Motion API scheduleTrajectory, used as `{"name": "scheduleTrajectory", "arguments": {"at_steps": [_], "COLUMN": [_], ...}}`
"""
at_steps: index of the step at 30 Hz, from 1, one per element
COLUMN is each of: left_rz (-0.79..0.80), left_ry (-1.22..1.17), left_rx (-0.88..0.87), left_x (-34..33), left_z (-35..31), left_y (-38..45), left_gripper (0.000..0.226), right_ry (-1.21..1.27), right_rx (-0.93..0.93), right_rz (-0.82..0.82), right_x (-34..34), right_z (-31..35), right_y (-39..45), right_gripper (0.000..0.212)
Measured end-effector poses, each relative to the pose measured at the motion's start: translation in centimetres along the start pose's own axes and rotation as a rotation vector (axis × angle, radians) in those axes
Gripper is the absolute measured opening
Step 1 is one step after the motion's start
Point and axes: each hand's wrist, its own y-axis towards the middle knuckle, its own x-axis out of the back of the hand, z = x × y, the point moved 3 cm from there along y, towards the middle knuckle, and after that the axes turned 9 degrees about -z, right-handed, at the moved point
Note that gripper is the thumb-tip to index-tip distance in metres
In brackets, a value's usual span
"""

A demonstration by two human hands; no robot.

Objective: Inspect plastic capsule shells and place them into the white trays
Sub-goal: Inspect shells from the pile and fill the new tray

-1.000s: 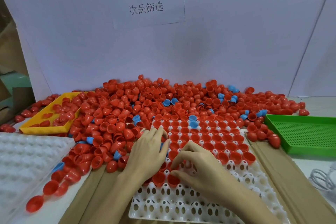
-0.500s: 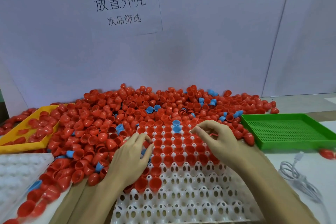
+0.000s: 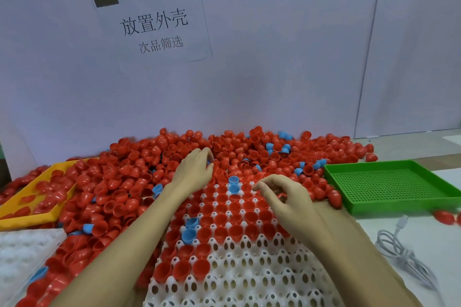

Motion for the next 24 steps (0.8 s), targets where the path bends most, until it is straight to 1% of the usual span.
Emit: {"name": "scheduleTrajectory", "arguments": {"at_steps": [3, 4, 5, 6, 8, 11, 15, 17, 20, 22, 24], "left_rz": [0.268, 0.342, 0.384, 0.390, 0.342, 0.251, 0.008, -0.064, -0.090, -0.086, -0.071], "left_ry": [0.112, 0.160, 0.200, 0.222, 0.222, 0.167, -0.049, -0.097, -0.070, -0.085, -0.113], "left_rx": [-0.097, -0.118, -0.133, -0.143, -0.149, -0.134, -0.117, -0.134, -0.163, -0.129, -0.122], "left_x": [-1.8, -2.3, -2.8, -3.2, -3.7, -3.7, -1.8, -1.0, -0.8, -0.7, -0.5], "left_z": [0.3, 0.5, 0.7, 1.0, 1.6, 2.4, 2.8, 2.8, 3.0, 3.5, 3.8], "left_y": [2.8, 3.4, 3.9, 4.4, 5.1, 5.4, 4.8, 3.9, 2.2, 1.3, 0.9], "left_gripper": [0.050, 0.056, 0.057, 0.053, 0.042, 0.041, 0.036, 0.037, 0.037, 0.041, 0.040], "right_ry": [0.004, 0.003, 0.002, 0.001, 0.006, 0.009, 0.001, 0.007, 0.028, 0.019, 0.008], "right_rx": [-0.009, -0.009, -0.009, -0.007, -0.005, -0.004, -0.033, -0.043, -0.049, -0.045, -0.055], "right_rz": [0.009, 0.009, 0.008, 0.003, -0.008, -0.020, -0.038, -0.071, -0.096, -0.088, -0.080], "right_x": [0.1, 0.1, 0.2, 0.2, 0.3, 0.3, 0.5, 0.6, 0.5, 0.4, 0.4], "right_z": [0.1, 0.1, 0.0, 0.0, -0.1, -0.1, -0.5, -0.6, -0.5, -0.5, -0.7], "right_y": [-0.1, -0.1, -0.1, 0.0, 0.0, 0.1, 0.3, 0.5, 0.5, 0.4, 0.3], "right_gripper": [0.016, 0.016, 0.016, 0.016, 0.017, 0.018, 0.019, 0.019, 0.020, 0.021, 0.022]}}
